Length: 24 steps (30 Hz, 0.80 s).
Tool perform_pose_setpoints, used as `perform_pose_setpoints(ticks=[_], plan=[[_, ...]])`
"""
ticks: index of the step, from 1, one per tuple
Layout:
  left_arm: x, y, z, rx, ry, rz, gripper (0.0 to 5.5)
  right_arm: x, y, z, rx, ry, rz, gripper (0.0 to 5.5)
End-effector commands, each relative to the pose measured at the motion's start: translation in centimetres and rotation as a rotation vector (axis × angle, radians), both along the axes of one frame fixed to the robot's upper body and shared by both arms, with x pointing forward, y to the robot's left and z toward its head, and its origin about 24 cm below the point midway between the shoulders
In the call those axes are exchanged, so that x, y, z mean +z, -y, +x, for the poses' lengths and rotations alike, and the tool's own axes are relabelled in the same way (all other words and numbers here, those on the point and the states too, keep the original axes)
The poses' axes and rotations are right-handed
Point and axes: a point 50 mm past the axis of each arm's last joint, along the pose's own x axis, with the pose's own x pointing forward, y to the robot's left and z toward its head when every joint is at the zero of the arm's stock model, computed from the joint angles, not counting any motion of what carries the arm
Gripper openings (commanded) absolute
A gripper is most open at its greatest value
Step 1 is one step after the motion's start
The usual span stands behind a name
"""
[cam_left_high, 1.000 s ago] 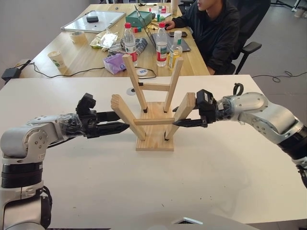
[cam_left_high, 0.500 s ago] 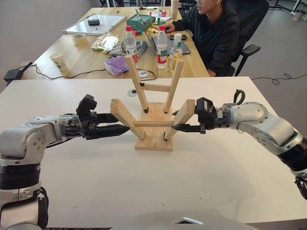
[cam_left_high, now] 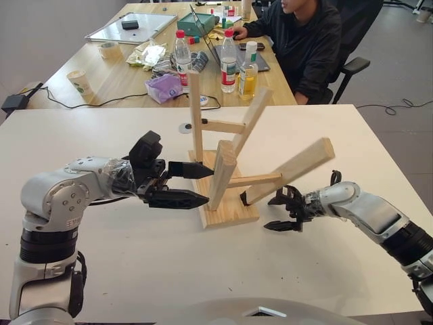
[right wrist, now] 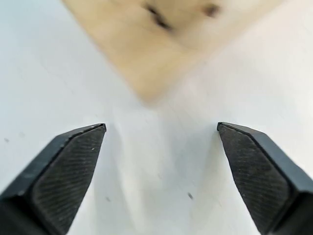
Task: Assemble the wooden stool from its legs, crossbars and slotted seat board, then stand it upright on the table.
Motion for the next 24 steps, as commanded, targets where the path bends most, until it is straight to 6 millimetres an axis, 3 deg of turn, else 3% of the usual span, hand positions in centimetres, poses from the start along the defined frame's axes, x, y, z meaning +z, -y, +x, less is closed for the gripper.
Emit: perform_pose_setpoints(ticks=[1, 3, 8, 12, 15, 17, 20, 24], plan=[[-1.3, -2.3, 0.8, 0.094, -0.026, 0.068, 4.24, 1.5, -0.4, 0.4, 0.020, 0.061, 0.020, 4.97], [-2.4, -3.7, 1.2, 0.148, -0.049, 0.101, 4.24, 2.0, -0.3, 0.3, 0.020, 0.076, 0.023, 5.31], [-3.6, -5.8, 1.5, 0.235, -0.053, 0.127, 4.24, 2.9, 1.1, -0.8, 0.016, 0.094, 0.017, 5.31], [-1.7, -6.8, 2.9, 0.371, 0.038, 0.079, 4.24, 4.8, 6.6, -2.4, -0.211, 0.145, 0.059, 5.31], [-2.1, -6.3, 2.0, 0.363, 0.105, 0.202, 4.24, 4.9, 10.6, -1.3, -0.529, 0.304, 0.021, 4.86], [-4.1, -5.4, 2.0, 0.395, 0.112, 0.355, 4.24, 3.6, 10.9, 0.0, -0.732, 0.371, 0.046, 4.54], [-7.0, -4.0, 3.1, 0.540, 0.110, 0.546, 3.69, 1.7, 9.1, 2.7, -0.948, 0.430, 0.133, 3.94], [-7.7, -1.4, 2.0, 0.466, 0.142, 0.601, 3.09, 1.9, 8.2, 6.0, -1.116, 0.503, 0.232, 3.28]])
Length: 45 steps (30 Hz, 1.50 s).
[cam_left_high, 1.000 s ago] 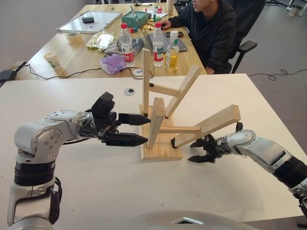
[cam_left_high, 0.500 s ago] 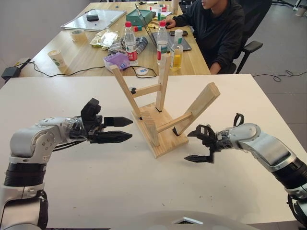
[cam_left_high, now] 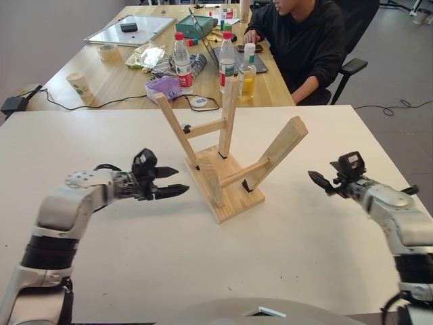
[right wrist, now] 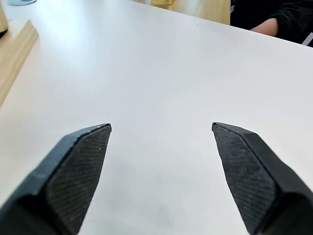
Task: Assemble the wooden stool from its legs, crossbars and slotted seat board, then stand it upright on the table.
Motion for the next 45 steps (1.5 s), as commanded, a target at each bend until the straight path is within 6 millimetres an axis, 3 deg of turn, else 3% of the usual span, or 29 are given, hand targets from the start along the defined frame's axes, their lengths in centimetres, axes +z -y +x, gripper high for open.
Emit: perform_pose_setpoints(ticks=[1, 5, 9, 15, 19, 23, 27, 30, 32, 35, 39, 42, 45], plan=[[0.2, 1.9, -1.1, -0.087, 0.005, 0.035, 2.93, 1.2, -0.1, 2.8, -0.103, 0.107, 0.021, 3.11], [0.7, 2.2, -1.8, -0.118, 0.012, 0.064, 2.29, 2.6, -0.9, 3.4, -0.045, 0.151, 0.033, 2.41], [3.4, 2.6, -2.6, -0.175, 0.071, 0.063, 1.61, 4.1, -2.4, 2.4, 0.062, 0.182, 0.057, 1.70], [4.8, 4.6, -2.7, -0.227, 0.114, 0.049, 0.49, 5.6, -10.7, -1.4, 0.473, 0.166, 0.167, 0.50], [3.7, 4.7, -2.5, -0.207, 0.087, 0.061, 0.02, 5.8, -12.8, -2.8, 0.533, 0.144, 0.178, 0.01], [3.5, 4.1, -1.4, -0.156, 0.109, 0.065, 0.02, 4.8, -11.9, -3.2, 0.468, 0.085, 0.136, 0.01], [4.9, 3.4, 0.2, -0.111, 0.182, 0.045, 0.02, 3.0, -7.9, -3.2, 0.317, 0.007, 0.031, 0.01], [6.1, 1.8, 1.9, -0.056, 0.247, 0.059, 0.02, 3.1, -4.0, -2.5, 0.152, 0.041, -0.026, 0.01], [8.4, 0.1, 3.3, -0.022, 0.355, -0.021, 0.02, 6.1, -2.3, -2.0, 0.089, 0.229, 0.030, 0.01], [13.5, -1.3, 3.7, -0.048, 0.497, -0.339, 0.02, 12.7, -2.8, -2.7, 0.214, 0.564, 0.223, 0.01], [20.2, -0.6, 0.3, -0.312, 0.562, -0.680, 0.02, 20.3, -5.7, -5.5, 0.540, 0.807, 0.298, 0.01], [22.4, 0.9, -2.5, -0.506, 0.537, -0.788, 0.02, 22.7, -7.0, -6.1, 0.622, 0.859, 0.253, 0.01], [21.2, 1.8, -3.3, -0.523, 0.482, -0.746, 0.02, 21.3, -7.5, -5.7, 0.637, 0.783, 0.206, 0.01]])
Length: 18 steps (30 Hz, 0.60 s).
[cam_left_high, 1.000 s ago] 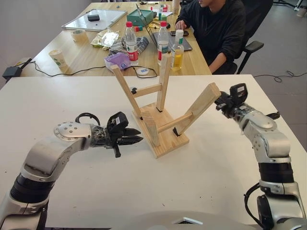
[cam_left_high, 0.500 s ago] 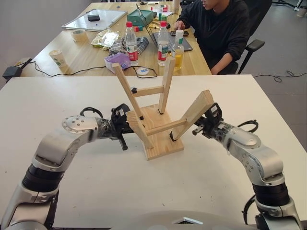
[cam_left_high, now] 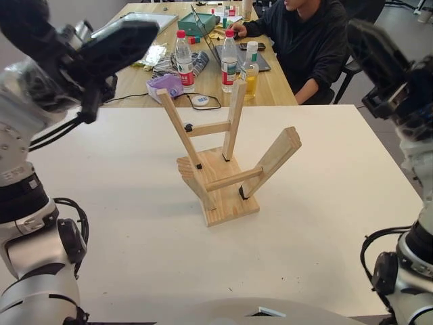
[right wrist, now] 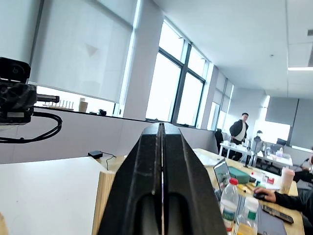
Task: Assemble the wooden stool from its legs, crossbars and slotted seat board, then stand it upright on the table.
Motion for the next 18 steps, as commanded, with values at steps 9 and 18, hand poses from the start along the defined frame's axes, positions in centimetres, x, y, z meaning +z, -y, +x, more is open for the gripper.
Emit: perform_pose_setpoints(ticks=[9, 18], plan=[[-15.6, 3.9, -0.3, 0.001, -0.281, 0.442, 0.02, -14.8, -2.9, 0.1, 0.100, -0.468, -0.386, 0.01], [-11.7, 2.7, 1.2, 0.056, -0.214, 0.296, 0.02, -9.1, -1.6, 0.7, 0.085, -0.304, -0.231, 0.01]])
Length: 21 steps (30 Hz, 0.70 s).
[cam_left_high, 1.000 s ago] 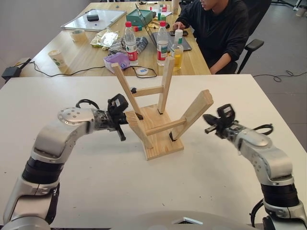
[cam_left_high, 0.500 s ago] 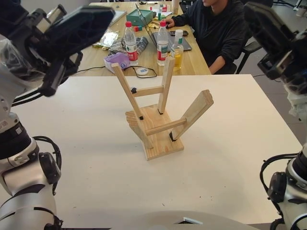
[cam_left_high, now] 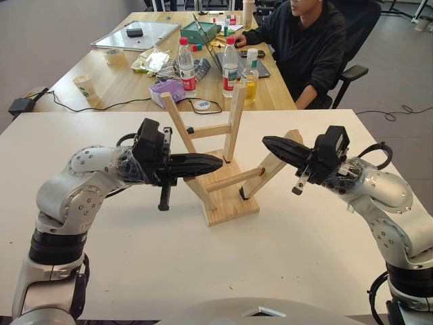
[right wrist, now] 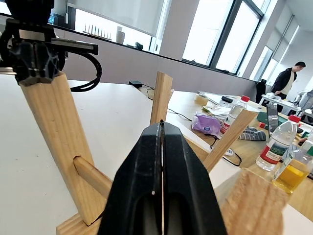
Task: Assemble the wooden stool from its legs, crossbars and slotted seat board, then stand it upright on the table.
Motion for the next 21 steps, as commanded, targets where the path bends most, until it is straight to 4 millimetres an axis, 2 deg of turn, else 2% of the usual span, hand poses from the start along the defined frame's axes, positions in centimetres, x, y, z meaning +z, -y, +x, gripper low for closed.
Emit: perform_pose_setpoints(ticks=[1, 3, 5, 7, 9, 11, 13, 16, 18, 21], plan=[[3.0, -1.2, 0.3, 0.009, -0.085, -0.085, 0.02, 3.9, 1.3, 0.1, -0.011, 0.047, 0.135, 0.01], [6.7, -1.9, -0.2, -0.045, -0.061, -0.177, 0.02, 6.7, 1.7, -0.5, 0.038, 0.089, 0.272, 0.01], [9.5, -2.5, -0.6, -0.074, -0.023, -0.241, 0.02, 8.9, 2.6, -0.8, 0.049, 0.111, 0.390, 0.01], [11.0, -3.2, -0.6, -0.054, 0.009, -0.252, 0.02, 9.5, 4.1, -0.3, -0.022, 0.109, 0.417, 0.01], [10.8, -3.7, -0.1, 0.006, 0.029, -0.194, 0.02, 8.7, 5.5, 0.6, -0.159, 0.085, 0.341, 0.01], [8.6, -3.5, 1.1, 0.126, 0.078, -0.067, 0.02, 5.8, 6.9, 2.0, -0.353, 0.002, 0.178, 0.01], [6.8, -2.4, 2.6, 0.217, 0.121, 0.014, 0.02, 2.2, 7.4, 2.6, -0.457, -0.096, 0.022, 0.01], [6.4, 0.2, 4.5, 0.254, 0.186, 0.050, 0.02, -0.7, 6.8, 2.2, -0.459, -0.179, -0.069, 0.01], [6.4, 2.1, 5.3, 0.243, 0.237, 0.112, 0.02, -1.6, 6.4, 1.8, -0.429, -0.212, -0.101, 0.01], [5.4, 4.1, 6.2, 0.219, 0.349, 0.294, 0.00, -2.5, 6.7, 1.3, -0.421, -0.268, -0.158, 0.45]])
